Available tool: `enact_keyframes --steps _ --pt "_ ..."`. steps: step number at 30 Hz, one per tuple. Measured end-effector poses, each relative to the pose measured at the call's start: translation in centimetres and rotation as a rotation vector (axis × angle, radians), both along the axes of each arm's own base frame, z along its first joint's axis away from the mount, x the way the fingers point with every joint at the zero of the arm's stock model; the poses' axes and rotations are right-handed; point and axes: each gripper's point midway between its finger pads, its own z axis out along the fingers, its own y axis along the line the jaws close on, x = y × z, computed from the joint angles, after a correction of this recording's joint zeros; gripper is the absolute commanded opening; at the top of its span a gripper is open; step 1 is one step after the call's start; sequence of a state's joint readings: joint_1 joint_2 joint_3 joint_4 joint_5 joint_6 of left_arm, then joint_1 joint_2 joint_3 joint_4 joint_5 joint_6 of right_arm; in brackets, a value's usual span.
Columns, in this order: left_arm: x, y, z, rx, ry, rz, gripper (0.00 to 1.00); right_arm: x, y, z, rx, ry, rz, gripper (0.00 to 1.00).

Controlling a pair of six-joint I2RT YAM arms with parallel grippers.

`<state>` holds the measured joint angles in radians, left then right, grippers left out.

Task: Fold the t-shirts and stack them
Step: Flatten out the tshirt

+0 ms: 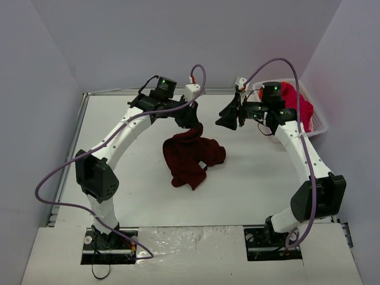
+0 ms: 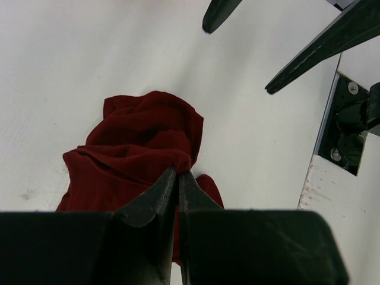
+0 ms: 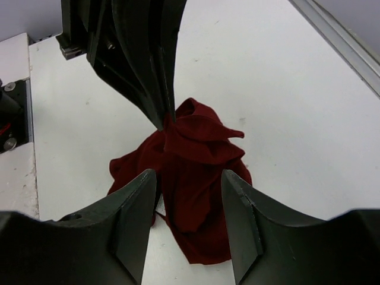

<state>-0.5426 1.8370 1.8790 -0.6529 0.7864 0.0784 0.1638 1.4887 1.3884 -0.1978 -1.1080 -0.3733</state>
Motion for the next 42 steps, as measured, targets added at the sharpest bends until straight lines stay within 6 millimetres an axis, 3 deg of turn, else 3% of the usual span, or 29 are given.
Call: enact_keyframes --steps 12,21,32,42 --pt "-1.0 -0.6 0.8 -0.051 0.047 -0.037 0.02 -0.6 1.4 -2.2 0.064 0.092 0.136 0.44" --pt "-1.1 -0.7 0.9 -0.057 0.048 -0.045 0.02 0.2 2.3 -4.3 0.076 0.155 0.175 0.46" --pt "-1.2 -0.7 1.0 -0.061 0.048 -0.050 0.02 -0.2 5.1 -3.4 0.071 0.128 0.245 0.46" --pt "-1.0 -0.4 0.7 -0.053 0.040 -0.043 0.02 -0.8 5.6 -3.6 0.056 0.136 0.269 0.18"
